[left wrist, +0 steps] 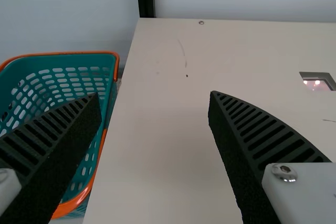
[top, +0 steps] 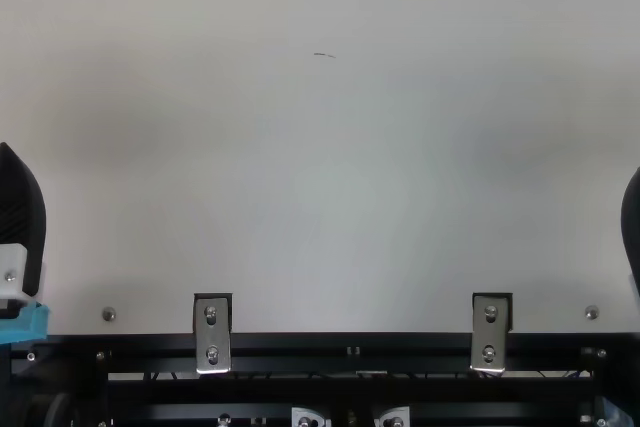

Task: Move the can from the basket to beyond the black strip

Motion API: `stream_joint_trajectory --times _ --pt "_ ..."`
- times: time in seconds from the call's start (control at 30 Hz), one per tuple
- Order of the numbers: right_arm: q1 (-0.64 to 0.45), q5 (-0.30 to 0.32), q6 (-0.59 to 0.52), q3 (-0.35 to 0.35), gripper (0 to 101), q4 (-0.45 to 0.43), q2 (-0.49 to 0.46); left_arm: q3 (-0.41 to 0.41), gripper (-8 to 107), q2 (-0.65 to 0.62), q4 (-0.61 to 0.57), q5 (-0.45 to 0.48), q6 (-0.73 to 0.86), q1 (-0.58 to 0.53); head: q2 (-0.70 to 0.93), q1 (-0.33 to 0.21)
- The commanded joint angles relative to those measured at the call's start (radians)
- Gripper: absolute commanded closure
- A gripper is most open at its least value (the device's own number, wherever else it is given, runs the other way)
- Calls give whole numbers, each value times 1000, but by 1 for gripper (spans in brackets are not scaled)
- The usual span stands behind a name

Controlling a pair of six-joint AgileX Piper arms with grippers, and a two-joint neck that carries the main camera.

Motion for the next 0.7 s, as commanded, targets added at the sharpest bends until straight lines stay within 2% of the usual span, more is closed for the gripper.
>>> stream_joint_trajectory --times 0.0,0.17,0.37,0.67 --pt "0 0 0 0 0 0 0 -15 9 15 8 4 -22 -7 20 -31" --pt "0 0 0 0 0 0 0 -93 9 104 30 -5 -88 -17 20 -31" --pt "0 0 0 0 0 0 0 -222 9 253 55 -20 -152 2 20 -31" --pt "0 0 0 0 0 0 0 -401 9 482 57 8 -143 131 20 -31"
